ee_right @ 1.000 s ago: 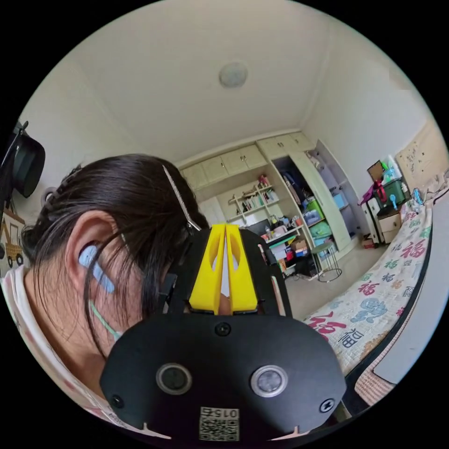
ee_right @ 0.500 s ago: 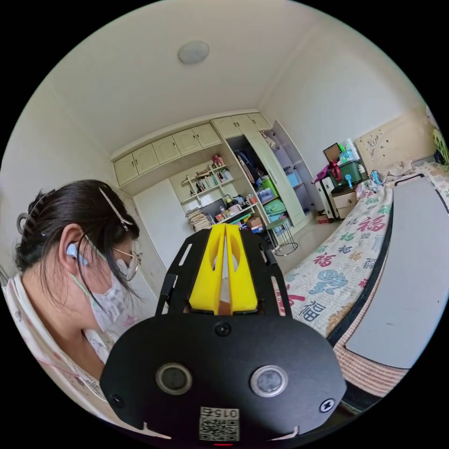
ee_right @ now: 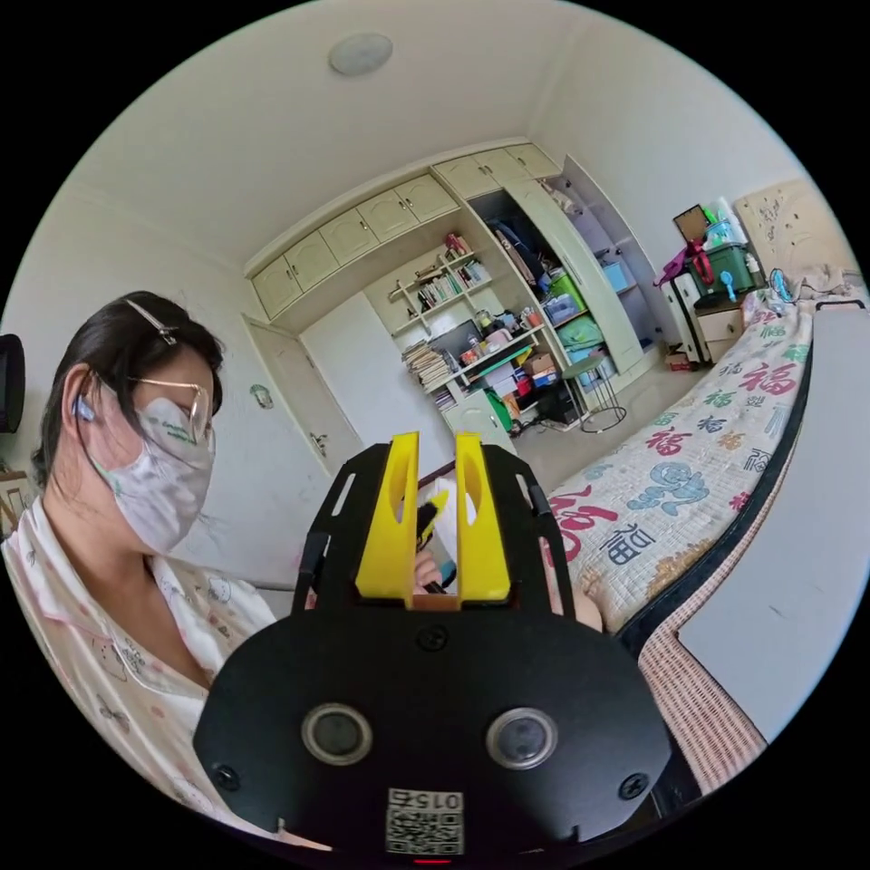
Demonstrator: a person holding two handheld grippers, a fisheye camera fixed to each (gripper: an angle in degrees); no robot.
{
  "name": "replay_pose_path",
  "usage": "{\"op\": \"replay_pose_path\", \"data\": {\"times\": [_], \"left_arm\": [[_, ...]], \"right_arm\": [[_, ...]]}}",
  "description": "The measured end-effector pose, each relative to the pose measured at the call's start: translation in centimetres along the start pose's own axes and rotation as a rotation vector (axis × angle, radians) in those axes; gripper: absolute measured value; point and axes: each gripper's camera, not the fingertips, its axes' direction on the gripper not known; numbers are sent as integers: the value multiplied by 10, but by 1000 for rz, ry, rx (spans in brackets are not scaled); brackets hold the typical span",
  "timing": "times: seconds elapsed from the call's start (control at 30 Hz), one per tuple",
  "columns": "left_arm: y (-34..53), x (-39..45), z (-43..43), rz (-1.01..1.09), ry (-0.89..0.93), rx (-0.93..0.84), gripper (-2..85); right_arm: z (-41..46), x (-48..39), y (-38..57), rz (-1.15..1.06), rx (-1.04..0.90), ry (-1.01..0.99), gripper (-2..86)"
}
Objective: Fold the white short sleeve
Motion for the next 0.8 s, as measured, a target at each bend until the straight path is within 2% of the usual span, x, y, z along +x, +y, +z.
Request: {"op": "replay_pose_path", "data": {"times": [0.2,0.33,0.4,0.43,0.5,0.57,0.63,0.8], "left_arm": [[0,200,21,249,344,-45,8],[62,289,63,309,390,-205,10],[142,329,103,327,342,-371,12],[165,335,114,315,337,-422,13],[253,351,147,308,300,-650,19],[294,355,144,302,316,-769,26],[307,360,119,298,387,-792,37],[278,368,51,411,364,-834,67]], "right_arm": [[-72,46,-77,-25,67,-59,115],[-145,98,-115,43,148,-13,133],[-190,149,-117,116,190,144,136],[-199,166,-114,150,192,202,136],[-228,249,-95,345,167,353,136],[-247,300,-73,507,176,351,135],[-260,325,-55,586,218,343,134],[-233,368,-62,656,148,440,135]]}}
